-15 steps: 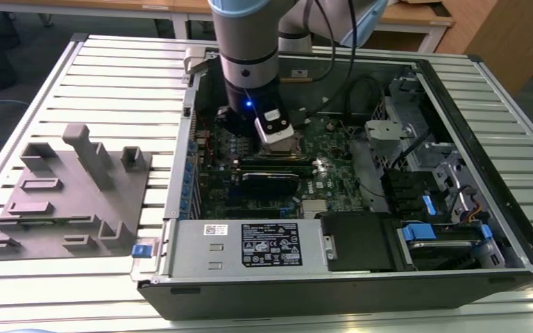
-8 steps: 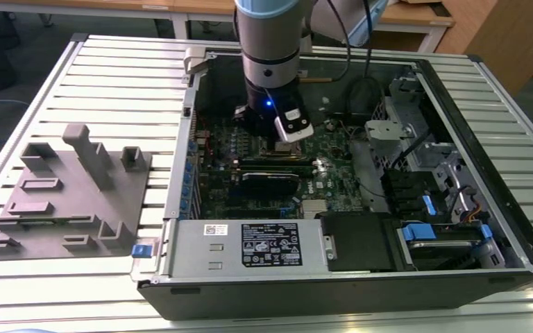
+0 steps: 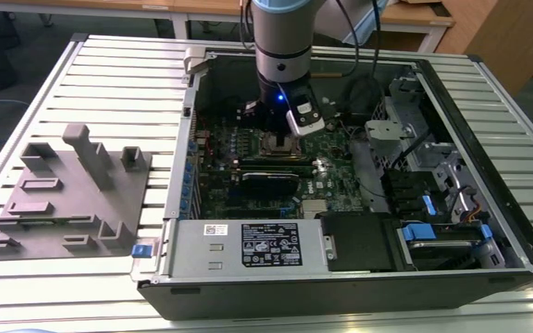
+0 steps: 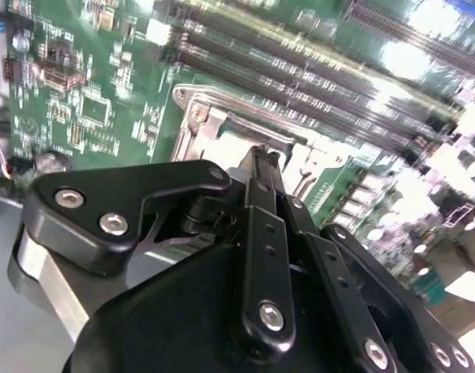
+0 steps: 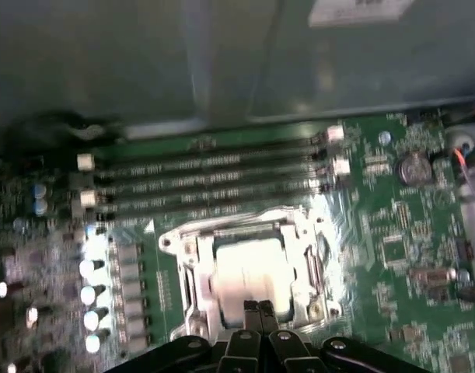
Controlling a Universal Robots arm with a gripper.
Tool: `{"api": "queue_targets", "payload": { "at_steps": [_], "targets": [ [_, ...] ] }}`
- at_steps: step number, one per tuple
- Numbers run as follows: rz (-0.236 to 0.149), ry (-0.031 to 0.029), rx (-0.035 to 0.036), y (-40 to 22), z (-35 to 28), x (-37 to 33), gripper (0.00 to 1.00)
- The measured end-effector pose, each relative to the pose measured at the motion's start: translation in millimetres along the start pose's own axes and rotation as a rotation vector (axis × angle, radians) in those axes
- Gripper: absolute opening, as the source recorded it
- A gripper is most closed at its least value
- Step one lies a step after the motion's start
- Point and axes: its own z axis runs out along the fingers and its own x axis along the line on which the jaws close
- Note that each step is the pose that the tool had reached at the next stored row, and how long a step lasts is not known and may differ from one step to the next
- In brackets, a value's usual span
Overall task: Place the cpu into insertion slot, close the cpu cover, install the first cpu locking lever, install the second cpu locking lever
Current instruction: 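Install the second cpu locking lever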
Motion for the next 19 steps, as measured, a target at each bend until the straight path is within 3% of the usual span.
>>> {"api": "queue_targets", "payload": {
  "at_steps": [3, 9, 19],
  "targets": [
    [-0.006, 0.0003, 0.0014, 3.5, 0.4, 0.5, 0.11],
    [-0.068, 0.0074, -0.0041, 4.3, 0.5, 0.7, 0.11],
    [-0.079, 0.0088, -0.0051, 6.1, 0.9, -0.8, 0.11]
  ]
}}
